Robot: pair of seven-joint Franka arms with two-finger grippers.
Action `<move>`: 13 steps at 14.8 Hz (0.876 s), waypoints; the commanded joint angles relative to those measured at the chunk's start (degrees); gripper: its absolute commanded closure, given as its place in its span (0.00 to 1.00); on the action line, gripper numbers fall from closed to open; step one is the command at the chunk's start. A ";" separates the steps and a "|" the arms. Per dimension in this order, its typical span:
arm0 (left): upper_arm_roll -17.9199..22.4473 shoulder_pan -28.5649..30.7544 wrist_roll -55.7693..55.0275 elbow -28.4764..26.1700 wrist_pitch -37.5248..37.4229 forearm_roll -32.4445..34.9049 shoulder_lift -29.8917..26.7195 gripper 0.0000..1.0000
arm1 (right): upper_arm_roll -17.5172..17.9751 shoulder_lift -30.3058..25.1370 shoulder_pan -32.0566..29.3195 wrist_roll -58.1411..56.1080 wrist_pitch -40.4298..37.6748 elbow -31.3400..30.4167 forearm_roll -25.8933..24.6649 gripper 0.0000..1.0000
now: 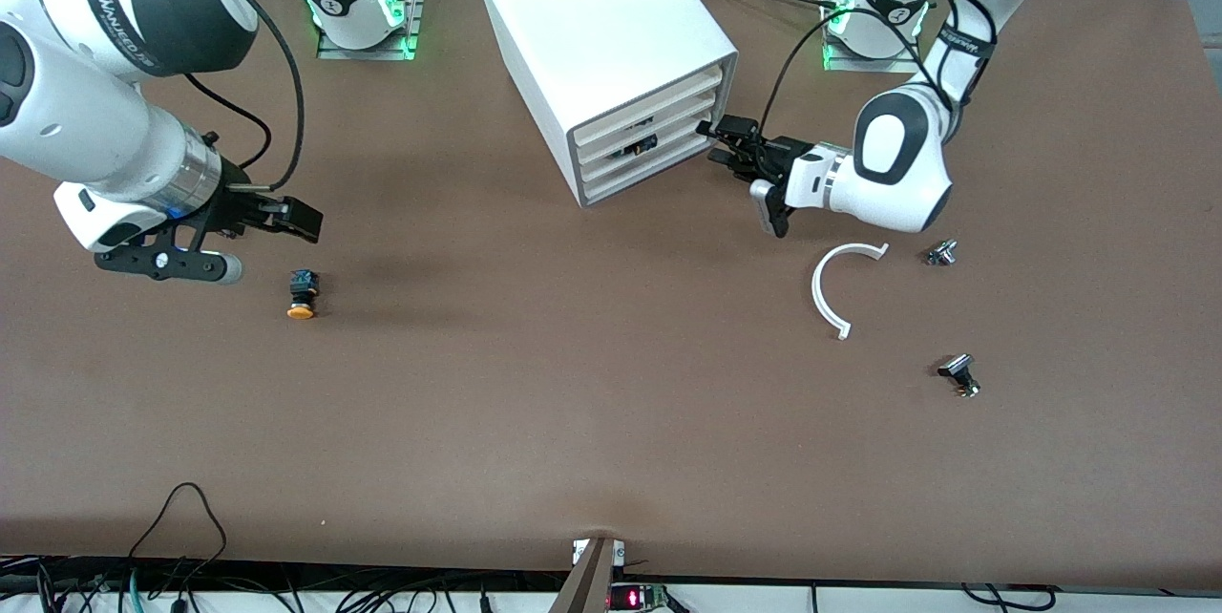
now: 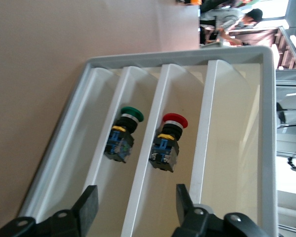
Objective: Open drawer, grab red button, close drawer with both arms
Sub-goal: 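Pull the drawer open with the left gripper while the right gripper approaches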
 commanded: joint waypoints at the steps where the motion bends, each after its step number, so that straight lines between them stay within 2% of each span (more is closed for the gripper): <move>1: -2.06 0.10 5.71 -2.46 0.78 -5.09 1.30 0.38 | -0.13 3.43 2.58 4.46 -0.53 4.22 0.18 0.01; 2: -2.68 0.01 6.51 -2.55 0.78 -5.27 1.92 0.44 | -0.13 4.48 3.63 5.69 -0.53 5.18 0.09 0.01; 3: -2.77 0.01 7.12 -2.64 0.78 -5.27 2.01 0.46 | -0.13 5.36 4.60 7.27 -0.53 5.89 0.09 0.01; 10: -3.74 -0.61 8.36 -2.82 0.78 -5.62 3.86 0.52 | -0.13 11.61 10.05 19.31 1.83 11.52 0.18 0.01; 11: -3.74 -0.69 8.45 -3.17 0.69 -5.62 3.94 0.57 | -0.13 11.96 10.67 20.80 2.71 11.52 0.18 0.01; 12: -3.82 -0.78 9.14 -3.34 0.69 -5.62 3.95 0.68 | -0.13 12.14 11.37 22.13 3.33 11.52 0.18 0.01; 13: -4.09 -0.87 9.41 -3.35 0.69 -5.62 3.95 0.75 | -0.13 12.49 11.81 23.36 3.68 11.52 0.18 0.01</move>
